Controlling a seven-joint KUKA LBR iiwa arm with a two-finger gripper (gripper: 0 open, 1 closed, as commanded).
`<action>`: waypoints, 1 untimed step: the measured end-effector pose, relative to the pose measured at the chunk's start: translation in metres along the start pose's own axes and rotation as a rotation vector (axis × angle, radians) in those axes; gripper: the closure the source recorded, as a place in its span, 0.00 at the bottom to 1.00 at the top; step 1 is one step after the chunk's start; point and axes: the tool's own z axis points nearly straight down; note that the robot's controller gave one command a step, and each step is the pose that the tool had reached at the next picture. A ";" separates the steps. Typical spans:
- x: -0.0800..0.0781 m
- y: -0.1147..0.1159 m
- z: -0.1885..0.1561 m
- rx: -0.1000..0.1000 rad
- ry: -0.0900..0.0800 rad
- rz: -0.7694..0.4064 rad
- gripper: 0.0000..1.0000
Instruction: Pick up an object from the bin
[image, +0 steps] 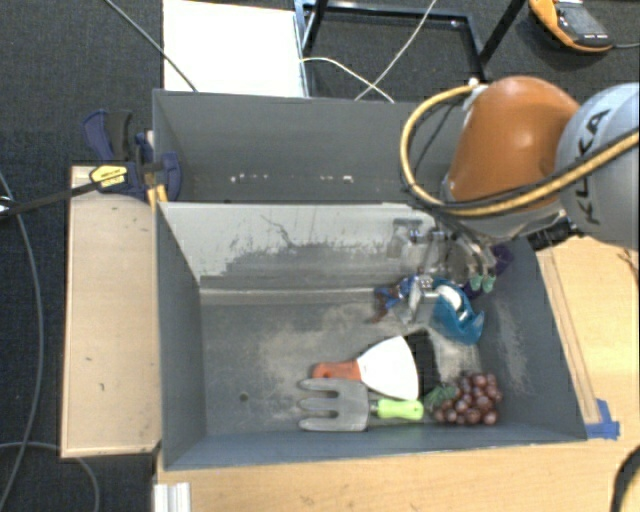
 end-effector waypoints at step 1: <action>0.000 0.000 0.000 0.000 0.000 0.000 0.00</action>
Offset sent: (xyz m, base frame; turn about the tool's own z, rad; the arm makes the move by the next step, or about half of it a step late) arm -0.0466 -0.0208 -0.0324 0.0033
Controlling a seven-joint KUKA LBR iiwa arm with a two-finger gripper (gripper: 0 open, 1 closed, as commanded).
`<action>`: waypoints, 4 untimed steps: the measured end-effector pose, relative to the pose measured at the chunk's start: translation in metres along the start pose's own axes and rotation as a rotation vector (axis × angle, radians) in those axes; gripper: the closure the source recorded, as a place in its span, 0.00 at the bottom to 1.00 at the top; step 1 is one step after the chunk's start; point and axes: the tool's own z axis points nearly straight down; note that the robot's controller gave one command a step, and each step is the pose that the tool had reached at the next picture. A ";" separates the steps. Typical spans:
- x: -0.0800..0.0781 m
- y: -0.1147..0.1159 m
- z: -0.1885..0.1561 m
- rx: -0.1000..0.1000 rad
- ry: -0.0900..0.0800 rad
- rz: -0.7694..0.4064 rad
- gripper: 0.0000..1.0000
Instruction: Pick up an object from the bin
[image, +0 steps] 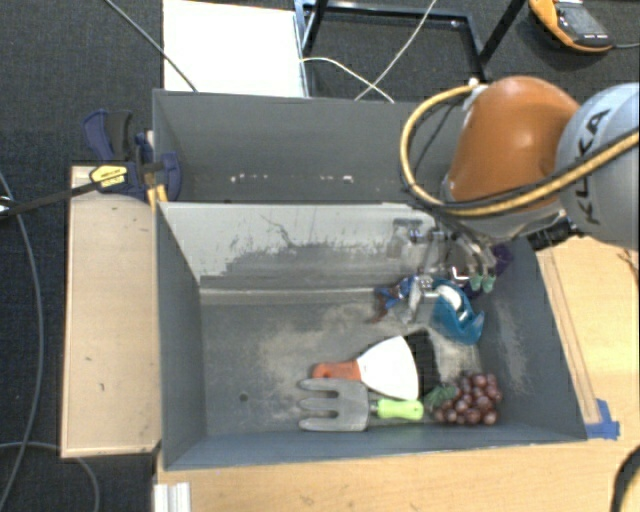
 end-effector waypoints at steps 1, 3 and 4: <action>0.047 -0.021 0.032 0.000 -0.002 0.006 0.00; 0.055 -0.063 0.134 -0.002 -0.003 -0.201 0.00; 0.090 -0.049 0.140 0.000 -0.010 -0.515 0.00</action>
Offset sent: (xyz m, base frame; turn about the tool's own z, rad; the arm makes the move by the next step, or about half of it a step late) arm -0.0531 -0.0510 -0.0456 0.0477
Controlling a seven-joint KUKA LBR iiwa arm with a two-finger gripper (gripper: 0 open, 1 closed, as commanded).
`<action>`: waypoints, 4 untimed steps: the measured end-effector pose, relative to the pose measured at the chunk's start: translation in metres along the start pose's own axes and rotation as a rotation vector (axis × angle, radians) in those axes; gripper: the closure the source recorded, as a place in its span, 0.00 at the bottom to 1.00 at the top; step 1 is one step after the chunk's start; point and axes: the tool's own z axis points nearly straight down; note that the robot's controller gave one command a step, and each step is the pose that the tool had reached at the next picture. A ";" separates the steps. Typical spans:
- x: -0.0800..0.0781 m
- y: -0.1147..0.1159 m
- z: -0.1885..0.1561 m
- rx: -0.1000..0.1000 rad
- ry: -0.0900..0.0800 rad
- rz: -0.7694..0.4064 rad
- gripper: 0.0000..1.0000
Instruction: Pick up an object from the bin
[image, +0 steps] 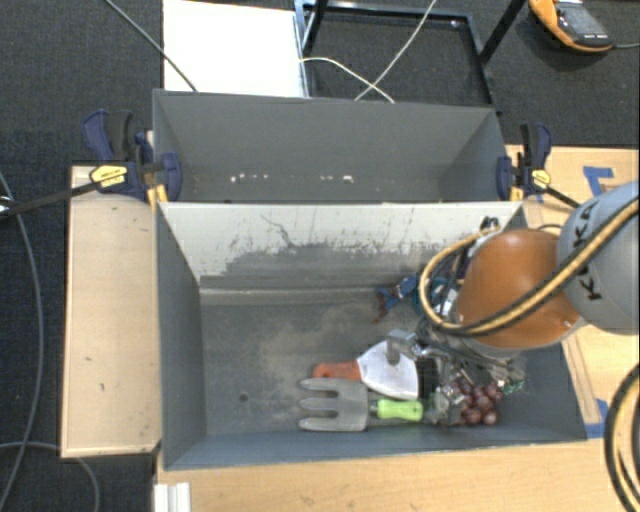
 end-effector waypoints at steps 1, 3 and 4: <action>-0.004 -0.001 0.001 0.001 -0.001 -0.038 0.00; -0.002 0.024 0.011 0.003 -0.016 0.109 0.00; -0.004 -0.126 0.014 -0.018 -0.014 0.053 0.00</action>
Offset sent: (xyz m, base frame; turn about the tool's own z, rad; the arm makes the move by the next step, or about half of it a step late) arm 0.0282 -0.0489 -0.0129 -0.1350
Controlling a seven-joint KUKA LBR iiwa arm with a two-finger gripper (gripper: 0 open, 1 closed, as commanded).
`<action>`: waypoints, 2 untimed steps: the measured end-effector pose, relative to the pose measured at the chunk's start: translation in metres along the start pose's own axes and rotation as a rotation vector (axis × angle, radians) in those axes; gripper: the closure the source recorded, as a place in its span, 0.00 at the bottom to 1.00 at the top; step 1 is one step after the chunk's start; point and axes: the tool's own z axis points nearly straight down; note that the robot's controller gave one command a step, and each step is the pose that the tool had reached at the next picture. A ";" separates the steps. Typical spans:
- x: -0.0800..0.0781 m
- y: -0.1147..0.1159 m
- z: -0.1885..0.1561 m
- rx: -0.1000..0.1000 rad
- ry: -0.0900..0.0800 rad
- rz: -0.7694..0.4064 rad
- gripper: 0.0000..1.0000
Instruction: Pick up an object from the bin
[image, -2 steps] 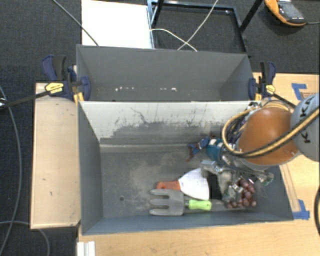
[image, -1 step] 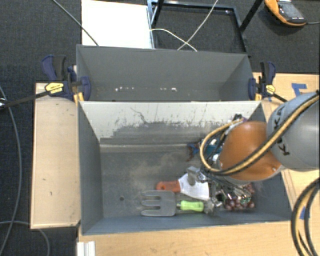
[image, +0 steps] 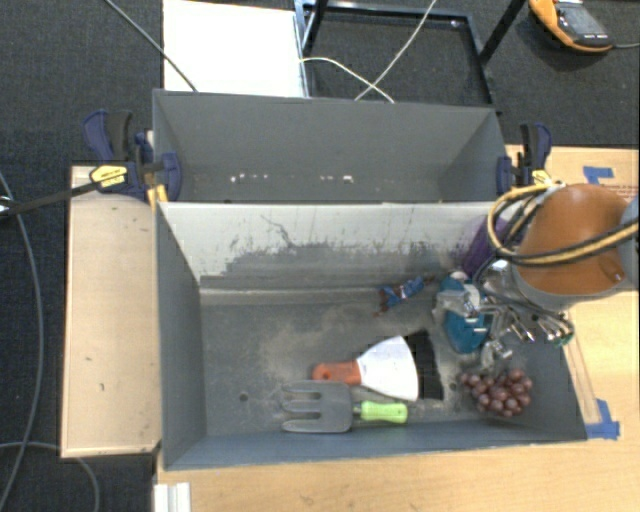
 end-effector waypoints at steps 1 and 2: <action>0.007 0.118 -0.086 0.014 -0.003 0.049 0.00; 0.007 0.018 -0.087 0.016 -0.001 0.039 0.00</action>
Offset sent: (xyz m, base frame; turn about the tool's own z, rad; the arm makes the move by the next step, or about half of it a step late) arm -0.0165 0.0142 0.0860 0.0338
